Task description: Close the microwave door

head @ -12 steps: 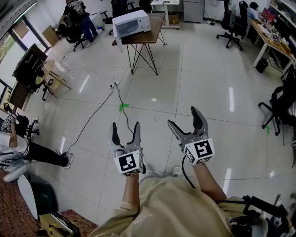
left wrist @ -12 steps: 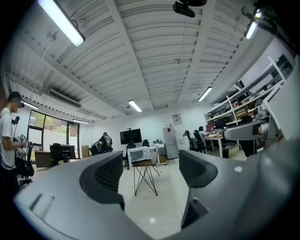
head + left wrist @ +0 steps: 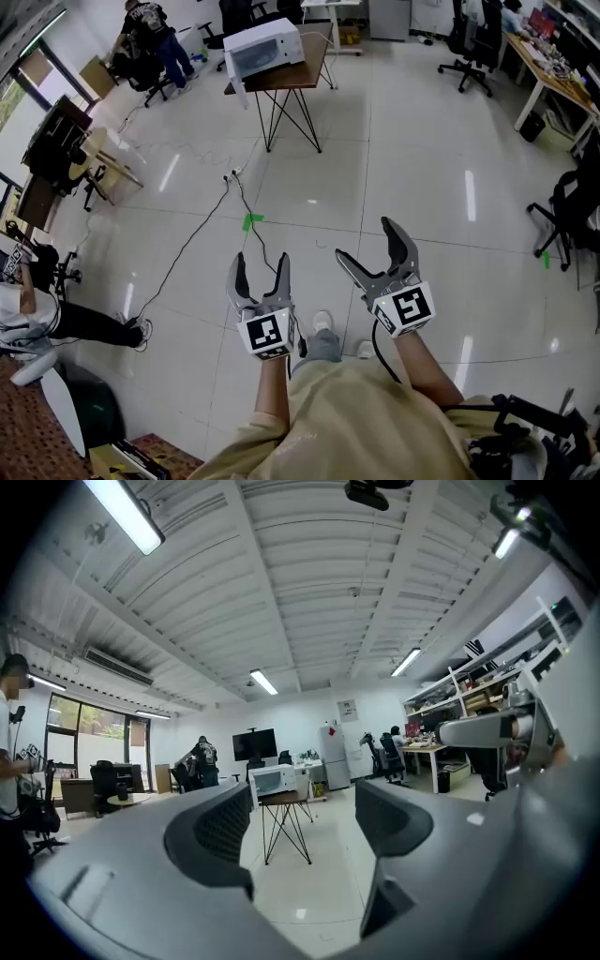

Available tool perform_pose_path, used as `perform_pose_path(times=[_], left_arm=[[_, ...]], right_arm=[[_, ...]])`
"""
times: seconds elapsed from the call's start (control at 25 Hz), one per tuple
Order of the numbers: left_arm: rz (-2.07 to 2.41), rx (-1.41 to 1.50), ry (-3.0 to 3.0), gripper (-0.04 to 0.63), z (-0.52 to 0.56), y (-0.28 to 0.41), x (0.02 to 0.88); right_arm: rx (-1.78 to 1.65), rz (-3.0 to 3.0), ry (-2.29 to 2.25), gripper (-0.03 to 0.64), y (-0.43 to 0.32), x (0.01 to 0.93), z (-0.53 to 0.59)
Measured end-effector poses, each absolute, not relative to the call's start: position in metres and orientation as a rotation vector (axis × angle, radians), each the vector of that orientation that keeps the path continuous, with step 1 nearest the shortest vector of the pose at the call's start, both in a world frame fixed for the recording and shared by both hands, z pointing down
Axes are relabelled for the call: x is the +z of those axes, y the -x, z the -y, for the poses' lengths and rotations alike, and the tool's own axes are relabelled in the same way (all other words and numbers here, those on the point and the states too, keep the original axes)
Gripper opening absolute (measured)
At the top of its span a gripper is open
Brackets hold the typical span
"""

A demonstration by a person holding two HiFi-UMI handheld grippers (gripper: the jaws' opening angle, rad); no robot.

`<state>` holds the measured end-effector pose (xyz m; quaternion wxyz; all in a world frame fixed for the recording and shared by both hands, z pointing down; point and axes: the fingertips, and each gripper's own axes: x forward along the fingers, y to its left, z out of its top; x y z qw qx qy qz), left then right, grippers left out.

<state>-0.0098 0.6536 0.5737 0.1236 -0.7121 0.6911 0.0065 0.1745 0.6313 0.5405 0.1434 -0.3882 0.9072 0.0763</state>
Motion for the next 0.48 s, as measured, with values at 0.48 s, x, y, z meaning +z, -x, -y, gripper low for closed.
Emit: perform_pose_path(times=[0.48], left_arm=[[-1.973,0.153,2.074,0.356,-0.561,0.150,0.550]], right_arm=[[0.307,-2.649,1.172,0.439,-0.032,0.522,-0.536]])
